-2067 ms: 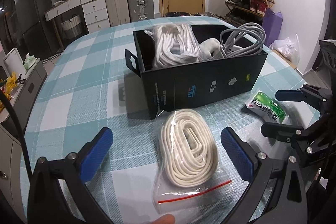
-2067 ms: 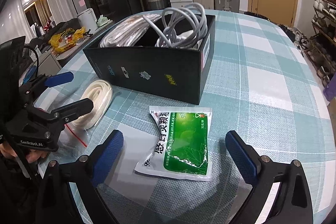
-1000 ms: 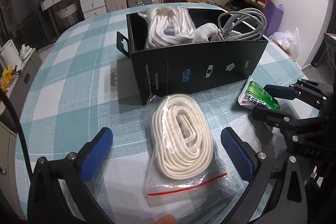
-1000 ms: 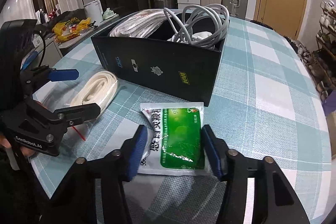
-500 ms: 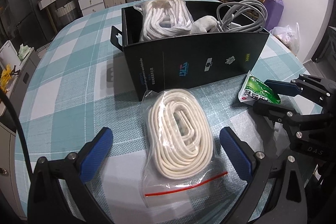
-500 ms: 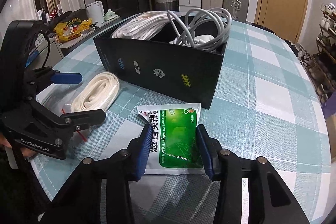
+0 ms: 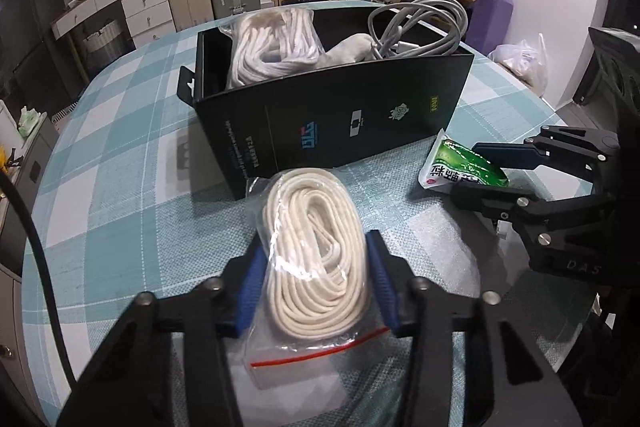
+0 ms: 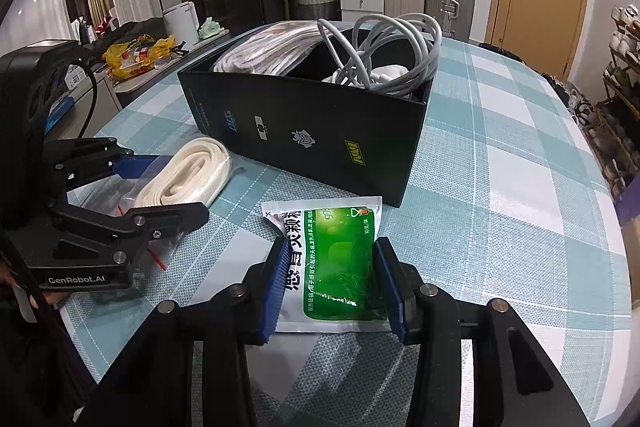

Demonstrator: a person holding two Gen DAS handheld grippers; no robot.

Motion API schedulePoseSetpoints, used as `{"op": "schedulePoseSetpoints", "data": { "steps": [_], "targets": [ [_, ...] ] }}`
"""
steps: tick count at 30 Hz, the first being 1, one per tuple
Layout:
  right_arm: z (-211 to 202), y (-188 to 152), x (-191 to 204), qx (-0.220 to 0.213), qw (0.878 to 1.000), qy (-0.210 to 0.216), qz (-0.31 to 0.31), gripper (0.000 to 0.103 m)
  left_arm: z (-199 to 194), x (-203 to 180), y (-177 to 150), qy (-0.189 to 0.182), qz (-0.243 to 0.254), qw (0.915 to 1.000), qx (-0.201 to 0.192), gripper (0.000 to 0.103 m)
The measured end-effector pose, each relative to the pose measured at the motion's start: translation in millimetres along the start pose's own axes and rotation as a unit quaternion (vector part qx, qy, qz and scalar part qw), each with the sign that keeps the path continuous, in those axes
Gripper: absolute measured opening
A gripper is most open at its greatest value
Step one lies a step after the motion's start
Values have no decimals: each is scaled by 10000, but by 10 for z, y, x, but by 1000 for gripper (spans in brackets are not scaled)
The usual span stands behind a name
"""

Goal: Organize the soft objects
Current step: 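Grasp the bagged white rope with the left gripper while the right grasps the green sachet, then lift and carry the rope bag and green sachet with both grippers over the black box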

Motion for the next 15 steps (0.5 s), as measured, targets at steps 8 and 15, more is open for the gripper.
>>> {"op": "schedulePoseSetpoints", "data": {
  "steps": [8, 15],
  "targets": [
    [-24, 0, 9, -50, 10000, 54, 3, 43, -45, 52, 13, -199, -132, 9997, -107, 37],
    [-132, 36, 41, -265, 9995, 176, 1, 43, -186, 38, 84, -250, -114, 9990, -357, 37]
  ]
}}
Point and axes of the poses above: each gripper's, at about its wrist camera, not at the fingertips, and z roughly the way its jaws point, x to its left, y to its top, the point moved 4 cm from there along z, roughly the way its jaws point, and after that the axes turned 8 degrees about z, right-handed, at the moved point
